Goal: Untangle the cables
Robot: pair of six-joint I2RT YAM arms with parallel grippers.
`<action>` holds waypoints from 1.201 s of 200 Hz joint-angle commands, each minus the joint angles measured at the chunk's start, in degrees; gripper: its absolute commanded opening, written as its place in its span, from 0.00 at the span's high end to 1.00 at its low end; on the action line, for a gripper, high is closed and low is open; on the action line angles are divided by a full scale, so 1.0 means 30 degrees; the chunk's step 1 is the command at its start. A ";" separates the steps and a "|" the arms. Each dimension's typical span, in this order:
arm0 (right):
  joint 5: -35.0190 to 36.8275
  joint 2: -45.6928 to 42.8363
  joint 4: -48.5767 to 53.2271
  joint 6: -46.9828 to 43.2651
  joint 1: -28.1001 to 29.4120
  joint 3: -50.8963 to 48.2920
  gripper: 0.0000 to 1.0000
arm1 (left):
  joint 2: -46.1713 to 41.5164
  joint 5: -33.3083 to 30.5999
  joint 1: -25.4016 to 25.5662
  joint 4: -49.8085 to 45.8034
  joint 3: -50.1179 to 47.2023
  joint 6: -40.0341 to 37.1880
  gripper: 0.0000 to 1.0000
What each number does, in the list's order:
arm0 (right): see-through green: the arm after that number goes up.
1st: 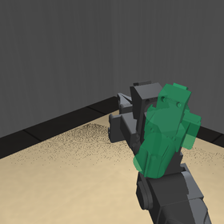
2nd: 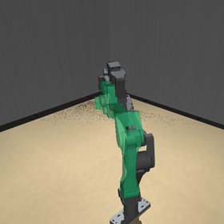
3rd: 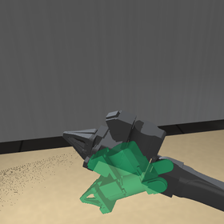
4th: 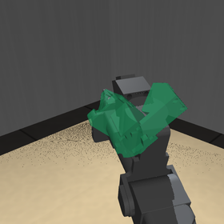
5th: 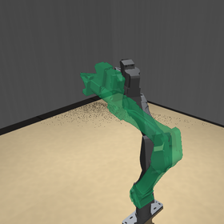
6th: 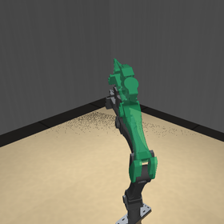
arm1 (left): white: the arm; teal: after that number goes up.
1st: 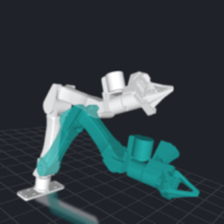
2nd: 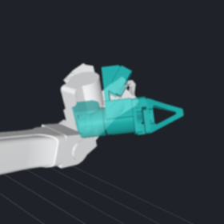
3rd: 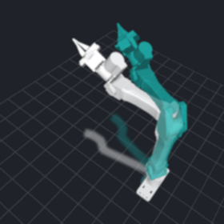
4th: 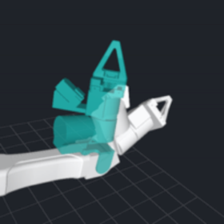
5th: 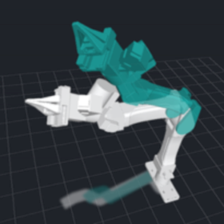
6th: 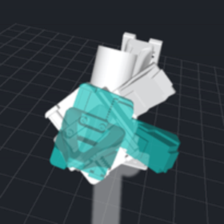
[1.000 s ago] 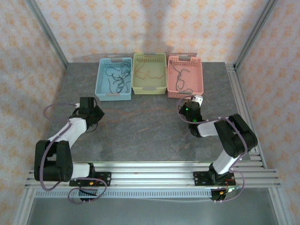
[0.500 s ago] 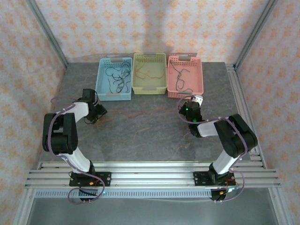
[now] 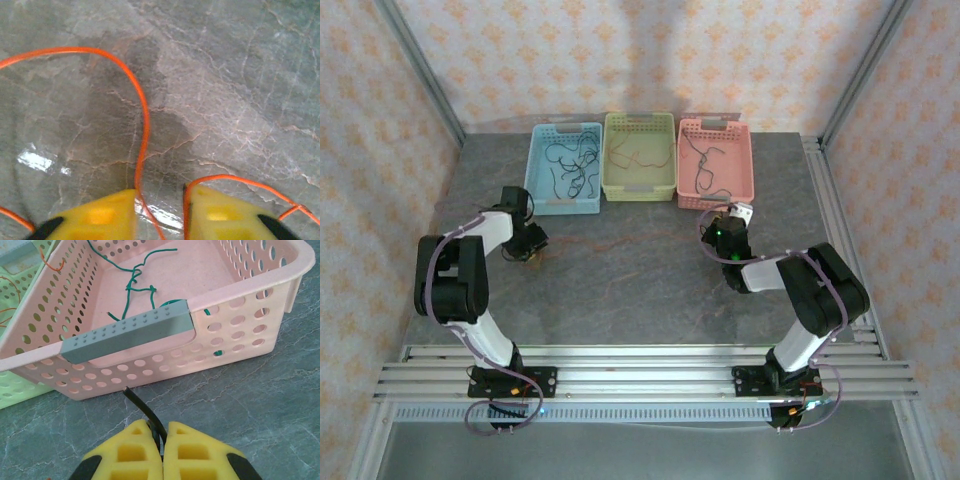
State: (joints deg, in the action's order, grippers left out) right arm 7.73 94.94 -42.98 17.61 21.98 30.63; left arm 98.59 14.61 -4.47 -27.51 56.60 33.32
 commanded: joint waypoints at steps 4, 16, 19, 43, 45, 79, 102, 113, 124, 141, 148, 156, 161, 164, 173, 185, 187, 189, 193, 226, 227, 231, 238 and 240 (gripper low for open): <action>0.0142 -0.0036 -0.0673 0.0283 0.0084 -0.0191 1.00 | 0.0218 0.0647 0.0624 -0.0211 0.0323 -0.0446 0.97; 0.0120 -0.0045 -0.0671 0.0254 0.0074 -0.0191 1.00 | -0.0293 0.0630 0.0781 0.0158 -0.0014 -0.0414 1.00; 0.0120 -0.0061 -0.0676 0.0258 0.0074 -0.0191 1.00 | -0.0435 0.0658 0.0852 0.0257 -0.0089 -0.0395 1.00; 0.0120 -0.0047 -0.0710 0.0254 0.0059 -0.0235 1.00 | -0.1718 0.2052 0.1555 0.1463 -0.0627 0.0260 1.00; 0.0105 -0.0037 -0.0704 0.0254 0.0058 -0.0224 1.00 | -0.1851 0.2104 0.1667 0.1530 -0.0617 0.0326 1.00; 0.0090 -0.0038 -0.0835 0.0254 0.0082 -0.0250 1.00 | -0.3616 0.0946 0.4436 -0.0465 0.2765 0.0729 1.00; 0.0090 -0.0056 -0.0819 0.0225 0.0082 -0.0250 1.00 | -0.3876 0.0462 0.5477 -0.2015 0.6867 0.1048 1.00; 0.0063 -0.0036 -0.0822 0.0225 0.0107 -0.0259 1.00 | -0.3624 0.0061 0.5815 -0.2894 0.9219 0.0995 1.00; 0.0087 -0.0041 -0.0820 0.0218 0.0092 -0.0250 1.00 | -0.3203 -0.0323 0.5970 -0.3909 1.1688 0.0938 1.00; 0.0121 -0.0092 -0.0826 0.0225 0.0088 -0.0279 1.00 | -0.2476 -0.1148 0.5973 -0.5391 1.5521 0.0806 1.00; 0.0091 -0.0055 -0.0819 0.0224 0.0086 -0.0253 1.00 | -0.2229 -0.1702 0.5972 -0.5852 1.6961 0.0697 1.00; 0.0062 -0.0030 -0.0800 0.0225 0.0093 -0.0250 1.00 | -0.1906 -0.2275 0.5972 -0.6256 1.8785 0.0473 1.00; 0.0034 -0.0015 -0.0768 0.0199 0.0099 -0.0236 1.00 | -0.1632 -0.2703 0.5971 -0.6589 2.0018 0.0269 1.00; 0.0018 -0.0017 -0.0762 0.0200 0.0103 -0.0215 1.00 | -0.1434 -0.2966 0.5950 -0.6830 2.0792 0.0159 1.00; 0.0001 0.0025 -0.0710 0.0196 0.0107 -0.0160 1.00 | -0.0738 -0.3617 0.5943 -0.7615 2.3266 -0.0161 1.00; -0.0005 0.0025 -0.0681 0.0167 0.0132 -0.0133 1.00 | 0.0470 -0.4196 0.5821 -0.8719 2.6706 -0.0440 1.00; 0.0001 0.0039 -0.0675 0.0152 0.0127 -0.0125 1.00 | 0.0703 -0.4262 0.5788 -0.8948 2.7244 -0.0457 1.00; 0.0002 0.0036 -0.0673 0.0156 0.0148 -0.0109 1.00 | 0.0922 -0.4301 0.5758 -0.9130 2.7796 -0.0461 1.00; -0.0025 0.0025 -0.0673 0.0138 0.0145 -0.0104 1.00 | 0.1435 -0.4414 0.5690 -0.9481 2.8840 -0.0445 1.00; 0.0053 -0.0008 -0.0697 0.0024 0.0236 -0.0140 1.00 | 0.3209 -0.3875 0.5666 -0.9008 3.1800 -0.0098 1.00; 0.0057 -0.0006 -0.0685 0.0022 0.0249 -0.0136 1.00 | 0.3235 -0.3860 0.5673 -0.8987 3.1794 -0.0095 1.00; 0.0061 -0.0016 -0.0659 0.0006 0.0236 -0.0133 1.00 | 0.3324 -0.3883 0.5650 -0.8852 3.1858 -0.0073 1.00; 0.0086 -0.0005 -0.0673 0.0016 0.0256 -0.0133 1.00 | 0.3403 -0.4229 0.5568 -0.8800 3.1940 -0.0091 1.00; 0.0090 0.0017 -0.0658 0.0012 0.0261 -0.0133 1.00 | 0.3385 -0.4329 0.5527 -0.8778 3.1958 -0.0069 1.00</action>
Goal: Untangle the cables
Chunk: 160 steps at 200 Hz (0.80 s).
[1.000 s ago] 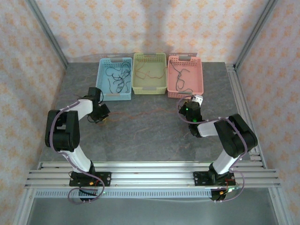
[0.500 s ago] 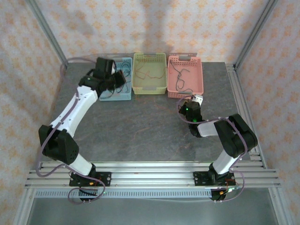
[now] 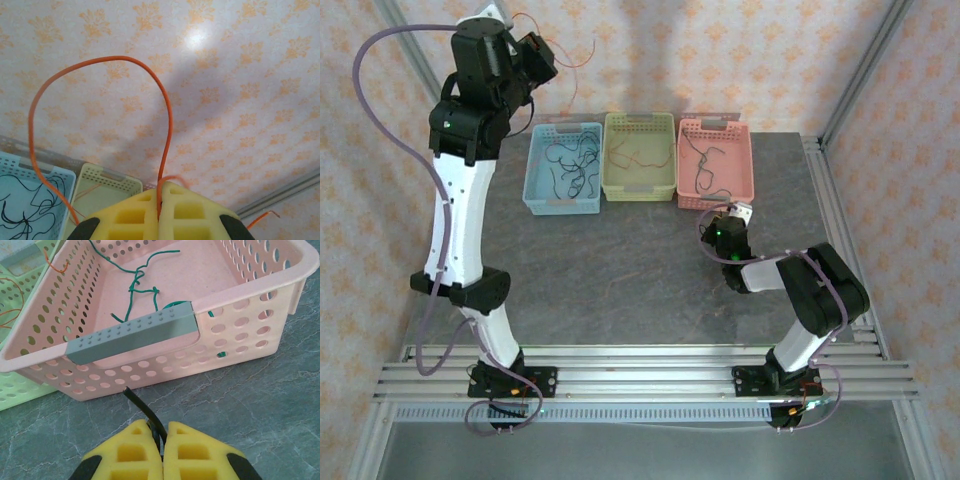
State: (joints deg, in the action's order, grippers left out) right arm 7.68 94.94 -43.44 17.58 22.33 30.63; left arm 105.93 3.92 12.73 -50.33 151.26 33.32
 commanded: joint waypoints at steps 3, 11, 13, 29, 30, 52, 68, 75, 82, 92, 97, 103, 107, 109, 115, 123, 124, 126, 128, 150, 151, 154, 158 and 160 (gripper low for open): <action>0.0105 0.0005 -0.0503 0.0026 0.0120 -0.0125 1.00 | 0.0916 -0.0900 -0.0275 -0.1135 0.0369 -0.0019 1.00; 0.0047 0.0038 -0.0491 0.0000 0.0139 -0.0103 1.00 | 0.0850 -0.0744 -0.0509 -0.0760 -0.0043 0.0168 1.00; 0.0047 0.0057 -0.0490 -0.0009 0.0137 -0.0089 1.00 | 0.0844 -0.0639 -0.0542 -0.0572 -0.0194 0.0208 1.00; -0.0013 0.0138 -0.0378 -0.0141 0.0231 0.0063 1.00 | 0.1045 0.0835 -0.0673 0.0588 -0.0691 0.0356 1.00; -0.0027 0.0140 -0.0361 -0.0159 0.0247 0.0082 1.00 | 0.1046 0.0906 -0.0671 0.0610 -0.0654 0.0352 1.00; 0.0072 0.0227 -0.0190 -0.0382 0.0429 0.0233 1.00 | 0.2359 0.1362 -0.0664 0.0844 0.0030 0.0218 1.00; 0.0149 0.0215 -0.0185 -0.0470 0.0463 0.0234 1.00 | 0.2721 0.1413 -0.0670 0.1729 0.0058 0.0215 1.00; 0.0149 0.0202 -0.0190 -0.0482 0.0476 0.0248 1.00 | 0.2917 0.1447 -0.0688 0.2154 0.0088 0.0235 1.00; 0.0164 0.0217 -0.0170 -0.0500 0.0476 0.0248 1.00 | 0.3144 0.1461 -0.0674 0.2466 0.0237 0.0264 1.00; 0.0171 0.0230 -0.0173 -0.0516 0.0497 0.0248 1.00 | 0.3550 0.1475 -0.0673 0.2778 0.0590 0.0381 1.00; 0.0164 0.0226 -0.0140 -0.0530 0.0497 0.0268 1.00 | 0.3762 0.1475 -0.0680 0.2901 0.0748 0.0406 1.00; 0.0164 0.0257 -0.0084 -0.0531 0.0503 0.0299 1.00 | 0.4026 0.1570 -0.0674 0.3135 0.0882 0.0494 1.00; 0.0164 0.0231 -0.0046 -0.0564 0.0498 0.0330 1.00 | 0.4174 0.1578 -0.0683 0.3334 0.0879 0.0537 1.00; 0.0164 0.0252 -0.0020 -0.0553 0.0497 0.0335 1.00 | 0.4246 0.1604 -0.0695 0.3395 0.0879 0.0578 1.00; 0.0163 0.0260 0.0020 -0.0604 0.0526 0.0358 1.00 | 0.4552 0.1756 -0.0676 0.3645 0.0882 0.0716 1.00; 0.0149 0.0238 0.0036 -0.0595 0.0555 0.0365 1.00 | 0.4983 0.2035 -0.0642 0.3921 0.0890 0.0844 1.00; 0.0142 0.0234 0.0037 -0.0592 0.0555 0.0365 1.00 | 0.5037 0.2063 -0.0626 0.3947 0.0884 0.0845 1.00; 0.0173 0.0245 0.0037 -0.0603 0.0548 0.0365 1.00 | 0.5165 0.2128 -0.0637 0.3951 0.0880 0.0861 1.00; 0.0188 0.0241 0.0037 -0.0614 0.0547 0.0365 1.00 | 0.5270 0.2173 -0.0618 0.3989 0.0879 0.0872 1.00; 0.0193 0.0261 0.0035 -0.0643 0.0571 0.0365 1.00 | 0.6607 0.2223 -0.0518 0.3787 0.0876 0.0978 1.00; 0.0193 0.0260 0.0036 -0.0645 0.0564 0.0365 1.00 | 0.6684 0.2245 -0.0521 0.3807 0.0877 0.0985 1.00; 0.0193 0.0259 0.0029 -0.0661 0.0568 0.0365 1.00 | 0.6897 0.2304 -0.0494 0.3798 0.0875 0.0992 1.00; 0.0193 0.0259 0.0036 -0.0671 0.0557 0.0358 1.00 | 0.7141 0.2338 -0.0466 0.3872 0.0862 0.1031 1.00; 0.0193 0.0259 0.0022 -0.0653 0.0556 0.0364 1.00 | 0.7302 0.2336 -0.0465 0.3896 0.0852 0.1061 1.00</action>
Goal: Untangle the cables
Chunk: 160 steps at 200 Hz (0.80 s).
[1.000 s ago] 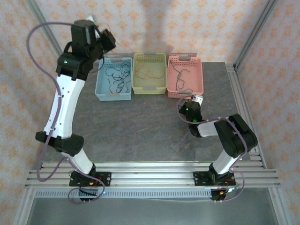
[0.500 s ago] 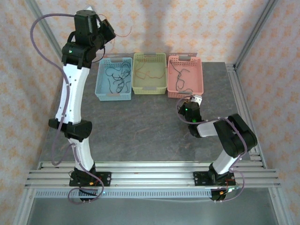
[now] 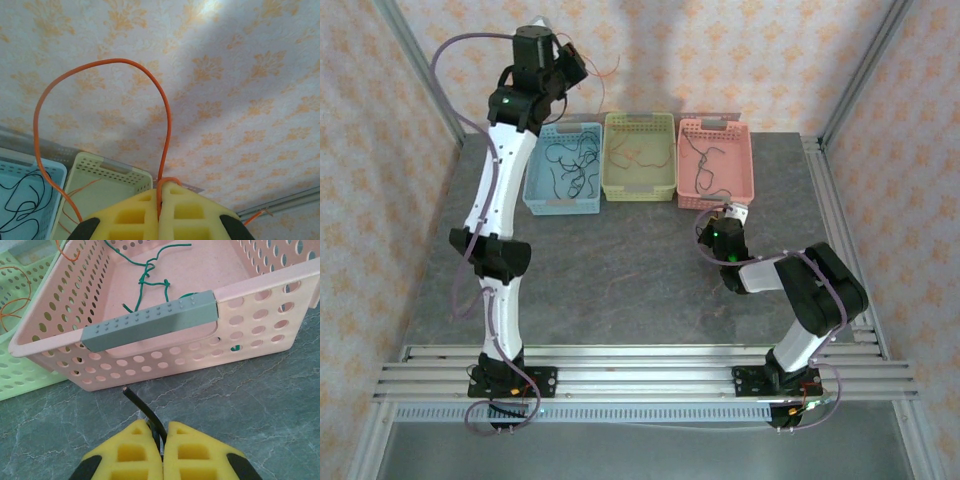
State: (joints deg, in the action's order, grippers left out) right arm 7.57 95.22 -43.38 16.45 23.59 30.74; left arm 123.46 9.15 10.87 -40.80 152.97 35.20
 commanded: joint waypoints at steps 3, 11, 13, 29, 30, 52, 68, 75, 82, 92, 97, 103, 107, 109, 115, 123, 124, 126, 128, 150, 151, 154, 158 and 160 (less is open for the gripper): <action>0.0229 0.0168 0.0013 -0.0283 0.0159 0.0354 1.00 | 0.1670 0.0651 0.0180 0.0801 0.0256 0.0452 1.00; 0.0223 0.0165 0.0008 -0.0303 0.0155 0.0351 1.00 | 0.2297 0.0879 0.0293 0.1045 0.0254 0.0461 1.00; 0.0221 0.0165 0.0013 -0.0299 0.0175 0.0349 1.00 | 0.2449 0.0943 0.0321 0.1100 0.0274 0.0456 1.00; 0.0220 0.0183 0.0036 -0.0350 0.0188 0.0380 1.00 | 0.3733 0.1615 0.0633 0.1484 0.0411 0.0254 1.00; 0.0225 0.0203 0.0025 -0.0353 0.0190 0.0384 1.00 | 0.3819 0.1641 0.0672 0.1477 0.0434 0.0222 1.00; 0.0259 0.0220 0.0073 -0.0400 0.0192 0.0389 1.00 | 0.5032 0.1883 0.1170 0.1365 0.0895 -0.0373 1.00; 0.0288 0.0217 0.0064 -0.0386 0.0193 0.0387 1.00 | 0.5241 0.1912 0.1323 0.1375 0.0896 -0.0642 1.00; 0.0286 0.0195 0.0063 -0.0402 0.0208 0.0396 1.00 | 0.5276 0.1914 0.1370 0.1368 0.0913 -0.0681 1.00; 0.0287 0.0196 0.0064 -0.0390 0.0243 0.0416 1.00 | 0.5272 0.1958 0.1388 0.1353 0.0918 -0.0689 1.00; 0.0259 0.0230 0.0084 -0.0413 0.0226 0.0417 1.00 | 0.5252 0.2024 0.1394 0.1346 0.0897 -0.0742 1.00; 0.0259 0.0224 0.0102 -0.0416 0.0225 0.0438 1.00 | 0.5231 0.2063 0.1421 0.1316 0.0897 -0.0769 1.00; 0.0259 0.0224 0.0121 -0.0414 0.0237 0.0446 1.00 | 0.5247 0.2098 0.1442 0.1202 0.0911 -0.0800 1.00; 0.0259 0.0247 0.0132 -0.0440 0.0240 0.0446 1.00 | 0.5253 0.2143 0.1458 0.1144 0.0897 -0.0831 1.00; 0.0259 0.0236 0.0132 -0.0442 0.0241 0.0468 1.00 | 0.5275 0.2167 0.1447 0.1117 0.0896 -0.0819 1.00; 0.0255 0.0251 0.0132 -0.0443 0.0258 0.0462 1.00 | 0.5312 0.2219 0.1489 0.1050 0.0871 -0.0893 1.00; 0.0258 0.0237 0.0131 -0.0448 0.0269 0.0447 1.00 | 0.5384 0.2282 0.1546 0.0955 0.0887 -0.0976 1.00; 0.0258 0.0230 0.0132 -0.0460 0.0260 0.0446 1.00 | 0.5392 0.2283 0.1553 0.0948 0.0877 -0.0993 1.00; 0.0259 0.0239 0.0132 -0.0462 0.0260 0.0461 1.00 | 0.5442 0.2283 0.1559 0.0900 0.0869 -0.1028 1.00; 0.0266 0.0227 0.0132 -0.0485 0.0253 0.0464 1.00 | 0.5469 0.2283 0.1560 0.0895 0.0882 -0.1037 1.00; 0.0288 0.0226 0.0118 -0.0502 0.0282 0.0460 1.00 | 0.5776 0.2276 0.1620 0.0709 0.0896 -0.1101 1.00; 0.0288 0.0224 0.0125 -0.0502 0.0281 0.0468 1.00 | 0.5808 0.2265 0.1620 0.0679 0.0896 -0.1100 1.00; 0.0288 0.0238 0.0131 -0.0502 0.0280 0.0474 1.00 | 0.5850 0.2255 0.1620 0.0642 0.0896 -0.1125 1.00; 0.0273 0.0242 0.0132 -0.0502 0.0280 0.0475 1.00 | 0.5866 0.2254 0.1620 0.0587 0.0882 -0.1128 0.96; 0.0277 0.0228 0.0125 -0.0502 0.0302 0.0475 1.00 | 0.5904 0.2254 0.1620 0.0590 0.0900 -0.1128 0.95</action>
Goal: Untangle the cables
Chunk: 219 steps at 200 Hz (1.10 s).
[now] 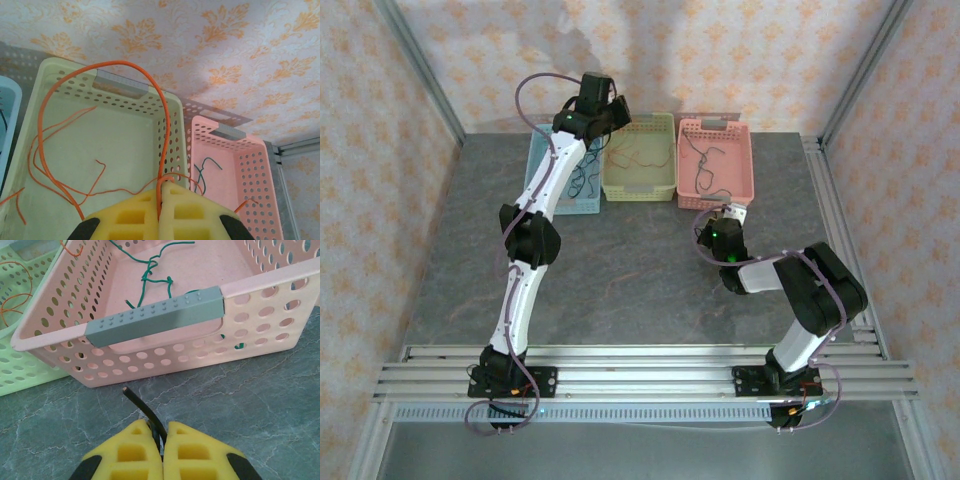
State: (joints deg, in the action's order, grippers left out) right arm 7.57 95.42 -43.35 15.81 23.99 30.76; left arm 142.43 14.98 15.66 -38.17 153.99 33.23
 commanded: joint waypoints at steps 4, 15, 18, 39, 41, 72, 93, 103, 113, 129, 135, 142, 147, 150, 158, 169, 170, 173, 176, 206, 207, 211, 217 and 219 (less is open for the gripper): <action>0.0284 0.0163 0.0099 -0.0291 0.0150 0.0453 1.00 | -0.0382 0.0351 0.0024 -0.0283 0.0554 -0.0461 0.93; 0.0273 0.0154 0.0125 -0.0291 0.0156 0.0467 1.00 | -0.0323 0.0600 0.0024 -0.0284 0.0552 -0.0498 0.87; 0.0286 0.0164 0.0125 -0.0291 0.0175 0.0468 1.00 | -0.0289 0.0641 0.0024 -0.0291 0.0557 -0.0516 0.85; 0.0291 0.0168 0.0124 -0.0320 0.0189 0.0468 1.00 | -0.0114 0.1099 0.0083 -0.0332 0.0570 -0.0767 0.62; 0.0289 0.0160 0.0125 -0.0320 0.0195 0.0461 1.00 | -0.0092 0.1158 0.0119 -0.0340 0.0558 -0.0766 0.59; 0.0281 0.0201 0.0124 -0.0320 0.0232 0.0494 1.00 | 0.0103 0.0998 0.0088 -0.1714 0.0876 -0.1917 0.32; 0.0287 0.0187 0.0124 -0.0349 0.0245 0.0497 1.00 | -0.0264 0.0395 0.0087 -0.2590 0.0796 -0.2388 0.30; 0.0273 0.0195 0.0125 -0.0378 0.0255 0.0497 1.00 | -0.0593 -0.0389 0.0083 -0.3132 0.0626 -0.2499 0.30; 0.0290 0.0204 0.0125 -0.0378 0.0252 0.0497 1.00 | -0.1071 -0.1280 0.0061 -0.3599 0.0035 -0.2398 0.30; 0.0280 0.0195 0.0125 -0.0379 0.0265 0.0505 1.00 | -0.1935 -0.1259 -0.0086 -0.3401 -0.1888 -0.1954 0.30; 0.0288 0.0219 0.0150 -0.0393 0.0238 0.0523 1.00 | -0.2284 -0.1020 -0.0141 -0.3152 -0.2654 -0.1815 0.30; 0.0246 0.0221 0.0126 -0.0411 0.0264 0.0523 1.00 | -0.2621 -0.0840 -0.0126 -0.2946 -0.3356 -0.1791 0.30; 0.0251 0.0224 0.0139 -0.0414 0.0280 0.0516 1.00 | -0.2852 -0.0730 -0.0097 -0.2872 -0.3763 -0.1820 0.30; 0.0239 0.0228 0.0149 -0.0416 0.0268 0.0525 1.00 | -0.3007 -0.0704 -0.0079 -0.2815 -0.4018 -0.1820 0.31; 0.0255 0.0232 0.0134 -0.0441 0.0277 0.0555 1.00 | -0.3518 -0.0605 -0.0021 -0.2583 -0.4747 -0.1870 0.31; 0.0273 0.0226 0.0125 -0.0437 0.0296 0.0533 1.00 | -0.4559 -0.0484 0.0125 -0.1987 -0.6051 -0.2083 0.32; 0.0251 0.0221 0.0110 -0.0437 0.0310 0.0515 1.00 | -0.4675 -0.0483 0.0133 -0.1897 -0.6147 -0.2098 0.32; 0.0210 0.0220 0.0097 -0.0437 0.0297 0.0511 1.00 | -0.4953 -0.0508 0.0188 -0.1631 -0.6747 -0.2140 0.32; 0.0205 0.0228 0.0034 -0.0437 0.0299 0.0510 1.00 | -0.5449 -0.0559 0.0246 -0.1371 -0.7332 -0.2146 0.32; -0.0443 0.0160 -0.1680 -0.0602 0.0343 -0.0098 1.00 | -1.0782 -0.0450 0.0825 0.3397 -1.5587 -0.1820 0.32; -0.0458 0.0173 -0.1715 -0.0622 0.0348 -0.0108 1.00 | -1.1141 -0.0437 0.0849 0.3491 -1.5896 -0.1791 0.32; -0.0566 0.0149 -0.1845 -0.0681 0.0390 -0.0141 1.00 | -1.2002 -0.0265 0.0912 0.4208 -1.7095 -0.1677 0.32; -0.0724 0.0107 -0.1974 -0.0779 0.0412 -0.0173 1.00 | -1.3007 0.0061 0.0968 0.5090 -1.8684 -0.1521 0.32; -0.0771 0.0086 -0.2040 -0.0823 0.0434 -0.0175 1.00 | -1.3327 0.0159 0.0985 0.5337 -1.9270 -0.1452 0.32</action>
State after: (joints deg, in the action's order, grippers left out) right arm 7.11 95.44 -44.71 14.90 24.51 31.05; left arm 116.16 14.20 17.02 -35.55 110.15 28.03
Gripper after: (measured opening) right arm 0.053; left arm 0.679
